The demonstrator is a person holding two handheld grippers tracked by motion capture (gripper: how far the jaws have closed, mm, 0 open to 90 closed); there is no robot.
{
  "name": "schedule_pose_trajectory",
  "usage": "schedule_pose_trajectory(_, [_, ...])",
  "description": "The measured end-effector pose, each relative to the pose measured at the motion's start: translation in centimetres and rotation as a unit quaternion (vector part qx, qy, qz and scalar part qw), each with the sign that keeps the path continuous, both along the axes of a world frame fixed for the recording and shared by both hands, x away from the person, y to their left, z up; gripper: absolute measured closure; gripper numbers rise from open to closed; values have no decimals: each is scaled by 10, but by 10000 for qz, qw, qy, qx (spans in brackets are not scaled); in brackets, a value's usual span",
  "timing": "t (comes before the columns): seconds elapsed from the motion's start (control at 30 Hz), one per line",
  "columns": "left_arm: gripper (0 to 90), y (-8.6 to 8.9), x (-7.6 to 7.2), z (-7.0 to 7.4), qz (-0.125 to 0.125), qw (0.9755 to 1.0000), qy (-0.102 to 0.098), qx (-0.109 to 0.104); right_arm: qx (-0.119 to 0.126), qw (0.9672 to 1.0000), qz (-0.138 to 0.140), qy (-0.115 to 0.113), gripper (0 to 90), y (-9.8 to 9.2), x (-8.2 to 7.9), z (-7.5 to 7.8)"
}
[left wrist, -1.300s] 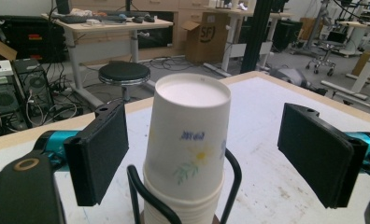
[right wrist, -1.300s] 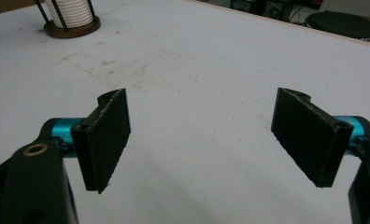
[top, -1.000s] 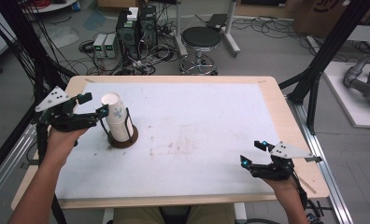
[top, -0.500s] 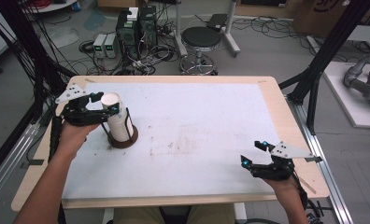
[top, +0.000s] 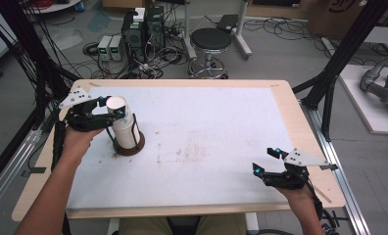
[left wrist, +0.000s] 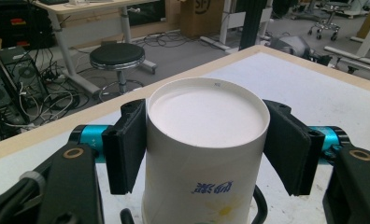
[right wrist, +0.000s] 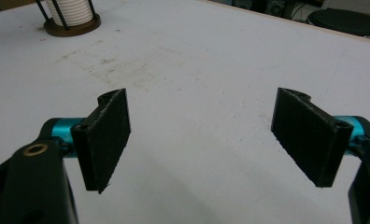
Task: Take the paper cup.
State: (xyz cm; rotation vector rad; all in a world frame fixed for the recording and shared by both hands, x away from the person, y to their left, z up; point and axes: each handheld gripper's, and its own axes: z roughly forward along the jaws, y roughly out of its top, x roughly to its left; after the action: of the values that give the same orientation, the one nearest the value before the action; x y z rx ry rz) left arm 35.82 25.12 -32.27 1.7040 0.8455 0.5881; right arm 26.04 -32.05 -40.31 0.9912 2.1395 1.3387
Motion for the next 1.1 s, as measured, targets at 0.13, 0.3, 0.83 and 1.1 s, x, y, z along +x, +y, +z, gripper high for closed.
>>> schedule_pose_trajectory(0.13, [347, 1, -1, 4, 9, 9999, -47, -123, -8, 10000, 11, -8, 201, 0, 0, 0])
schedule_pose_trajectory(0.3, [353, 3, -4, 16, 15, 9994, -210, -267, -7, 10000, 10, -42, 201, 0, 0, 1])
schedule_pose_trajectory(0.83, [361, -17, -28, 76, -126, 9918, -1089, -654, 4, 10000, 69, -28, 201, 2, 0, 2])
schedule_pose_trajectory(1.1, [361, -46, -33, 79, -754, 9887, -1004, -819, 36, 9999, 140, -14, 201, 9, 3, 3])
